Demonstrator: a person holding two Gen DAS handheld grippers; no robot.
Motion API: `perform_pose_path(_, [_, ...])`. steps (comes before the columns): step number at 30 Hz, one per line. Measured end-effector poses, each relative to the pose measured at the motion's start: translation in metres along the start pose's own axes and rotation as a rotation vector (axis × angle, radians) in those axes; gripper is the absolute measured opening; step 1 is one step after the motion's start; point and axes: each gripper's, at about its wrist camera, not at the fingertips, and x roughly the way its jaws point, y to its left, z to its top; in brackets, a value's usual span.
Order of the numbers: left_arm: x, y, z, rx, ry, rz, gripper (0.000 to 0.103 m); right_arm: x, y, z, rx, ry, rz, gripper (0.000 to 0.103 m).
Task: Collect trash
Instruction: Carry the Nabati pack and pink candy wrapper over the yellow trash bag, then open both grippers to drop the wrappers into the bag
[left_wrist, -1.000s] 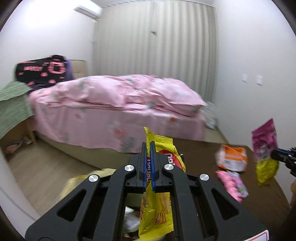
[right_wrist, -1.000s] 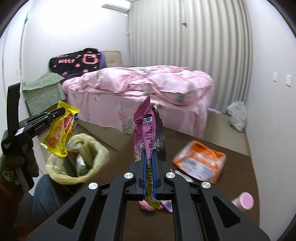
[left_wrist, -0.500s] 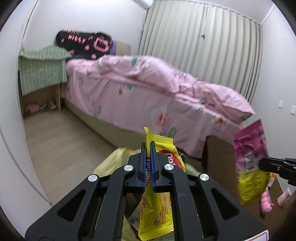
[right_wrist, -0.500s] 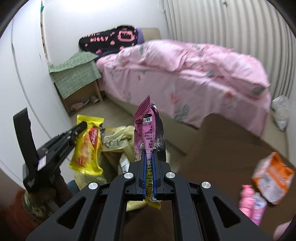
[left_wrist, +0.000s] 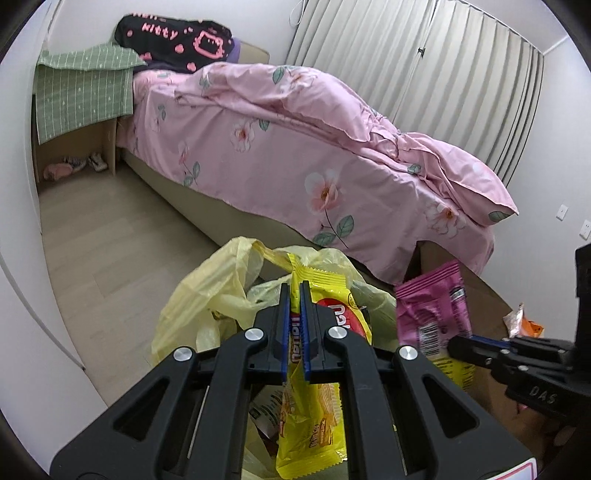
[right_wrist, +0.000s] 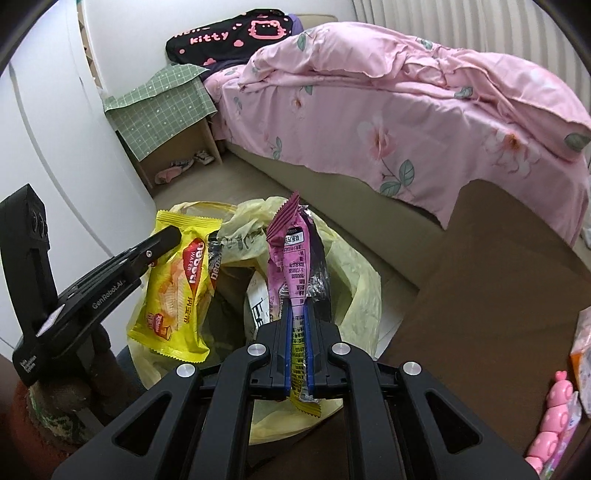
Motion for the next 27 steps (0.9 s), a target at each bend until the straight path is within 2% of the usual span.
perform_pose_path(2, [-0.002,0.001,0.001,-0.015,0.003,-0.004,0.026,0.002,-0.002,-0.001,0.000,-0.003,-0.020,0.011])
perform_pose_path(5, [-0.010,0.000,0.004,-0.017,-0.019,0.001,0.036,0.003,-0.005,-0.004,0.006,-0.006,-0.017,0.039])
perform_pose_path(12, [-0.022,-0.011,0.011,0.002,-0.027,-0.005,0.040,-0.014,-0.020,-0.010,0.053,-0.038,-0.031,0.040])
perform_pose_path(17, [-0.034,-0.031,0.015,0.035,-0.037,-0.032,0.043,-0.049,-0.042,-0.019,0.089,-0.098,-0.073,0.040])
perform_pose_path(23, [-0.038,-0.078,0.009,0.117,-0.015,-0.114,0.044,-0.103,-0.076,-0.040,0.111,-0.159,-0.171,0.040])
perform_pose_path(27, [-0.041,-0.123,-0.002,0.208,0.017,-0.202,0.046,-0.140,-0.100,-0.063,0.128,-0.203,-0.260,0.040])
